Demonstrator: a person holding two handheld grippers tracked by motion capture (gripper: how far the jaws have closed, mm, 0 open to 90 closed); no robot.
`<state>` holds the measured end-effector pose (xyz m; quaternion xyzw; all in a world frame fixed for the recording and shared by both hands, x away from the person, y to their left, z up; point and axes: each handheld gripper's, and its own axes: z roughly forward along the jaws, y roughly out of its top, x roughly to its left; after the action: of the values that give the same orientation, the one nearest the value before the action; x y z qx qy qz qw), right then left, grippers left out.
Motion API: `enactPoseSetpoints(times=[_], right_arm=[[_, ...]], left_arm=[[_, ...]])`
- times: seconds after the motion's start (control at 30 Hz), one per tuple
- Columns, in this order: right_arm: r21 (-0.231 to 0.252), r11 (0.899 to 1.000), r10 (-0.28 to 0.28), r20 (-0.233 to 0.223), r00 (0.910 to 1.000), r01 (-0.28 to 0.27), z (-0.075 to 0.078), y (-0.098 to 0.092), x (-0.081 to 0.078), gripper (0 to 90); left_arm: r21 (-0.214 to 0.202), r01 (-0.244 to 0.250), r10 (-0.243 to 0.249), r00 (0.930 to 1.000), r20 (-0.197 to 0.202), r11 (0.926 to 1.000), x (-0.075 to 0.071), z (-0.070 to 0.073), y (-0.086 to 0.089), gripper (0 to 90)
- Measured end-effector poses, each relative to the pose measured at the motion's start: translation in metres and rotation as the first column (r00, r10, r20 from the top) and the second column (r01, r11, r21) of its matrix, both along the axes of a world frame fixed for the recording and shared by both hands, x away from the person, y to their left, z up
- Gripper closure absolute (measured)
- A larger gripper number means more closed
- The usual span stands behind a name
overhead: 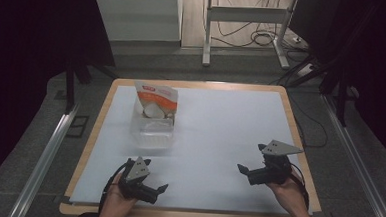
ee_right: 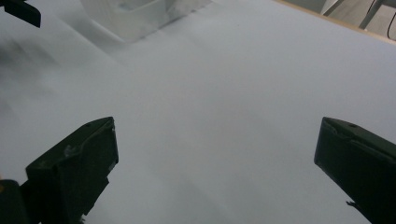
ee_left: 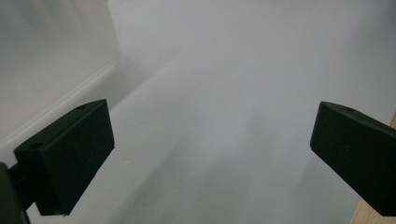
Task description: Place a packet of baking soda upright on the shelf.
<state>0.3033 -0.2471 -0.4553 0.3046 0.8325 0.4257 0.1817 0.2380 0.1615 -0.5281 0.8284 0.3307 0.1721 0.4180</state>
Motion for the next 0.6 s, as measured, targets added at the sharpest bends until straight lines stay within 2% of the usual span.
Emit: enactPoseSetpoints(times=[0.27, 0.6], right_arm=[[-0.001, 1.000, -0.019, -0.021, 0.9996, 0.019, -0.009, -0.010, -0.009, 0.0], [-0.025, 0.999, -0.025, -0.007, 0.9997, 0.025, -0.020, -0.019, -0.020, 0.0]], left_arm=[[0.004, -0.001, 0.001, 1.0000, 0.000, 1.0000, 0.000, 0.000, 0.000, 0.0], [0.007, -0.003, 0.003, 1.0000, 0.000, 1.0000, 0.000, 0.000, 0.000, 0.0]])
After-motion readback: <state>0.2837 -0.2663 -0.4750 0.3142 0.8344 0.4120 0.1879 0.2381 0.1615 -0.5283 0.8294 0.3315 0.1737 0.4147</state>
